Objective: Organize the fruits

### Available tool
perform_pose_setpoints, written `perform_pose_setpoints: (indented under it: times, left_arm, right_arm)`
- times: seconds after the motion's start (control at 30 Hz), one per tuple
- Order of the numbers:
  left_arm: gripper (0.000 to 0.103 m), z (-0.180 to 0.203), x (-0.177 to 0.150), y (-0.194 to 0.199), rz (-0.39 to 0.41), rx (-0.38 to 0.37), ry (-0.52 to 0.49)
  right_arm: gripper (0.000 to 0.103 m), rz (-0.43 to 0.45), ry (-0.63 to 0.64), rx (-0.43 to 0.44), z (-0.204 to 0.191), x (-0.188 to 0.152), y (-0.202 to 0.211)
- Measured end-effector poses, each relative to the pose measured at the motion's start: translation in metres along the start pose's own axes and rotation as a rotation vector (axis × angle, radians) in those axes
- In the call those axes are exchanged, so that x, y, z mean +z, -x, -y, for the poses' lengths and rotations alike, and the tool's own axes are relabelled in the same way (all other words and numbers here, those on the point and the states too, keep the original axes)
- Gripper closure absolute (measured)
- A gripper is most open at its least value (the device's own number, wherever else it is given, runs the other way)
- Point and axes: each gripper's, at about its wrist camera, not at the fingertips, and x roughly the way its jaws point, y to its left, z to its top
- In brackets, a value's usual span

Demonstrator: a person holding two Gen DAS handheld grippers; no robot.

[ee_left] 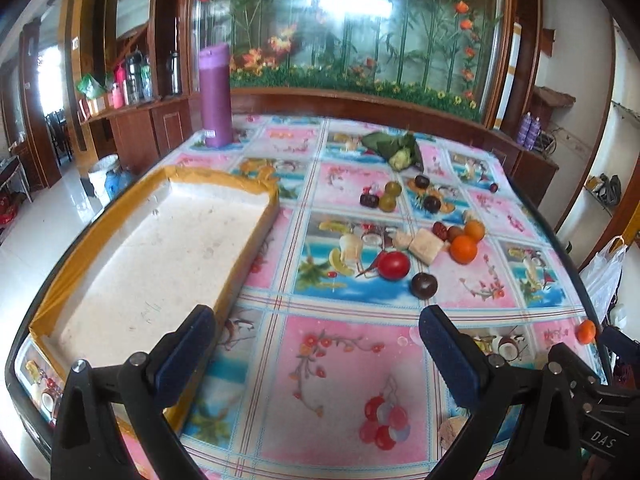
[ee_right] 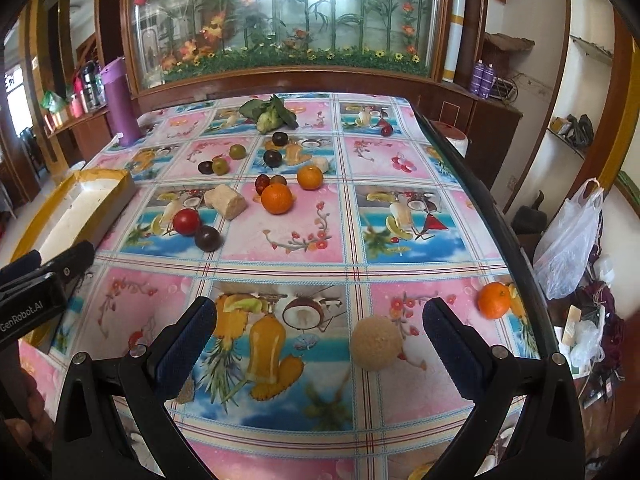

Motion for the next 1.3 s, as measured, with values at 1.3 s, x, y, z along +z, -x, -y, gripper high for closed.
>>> perform_pose_setpoints:
  times: [1.3]
  left_arm:
    - [0.0,0.002,-0.01,0.034,0.166,0.041,-0.103]
  right_arm:
    - [0.0,0.075,0.08,0.02,-0.031,-0.003,0.013]
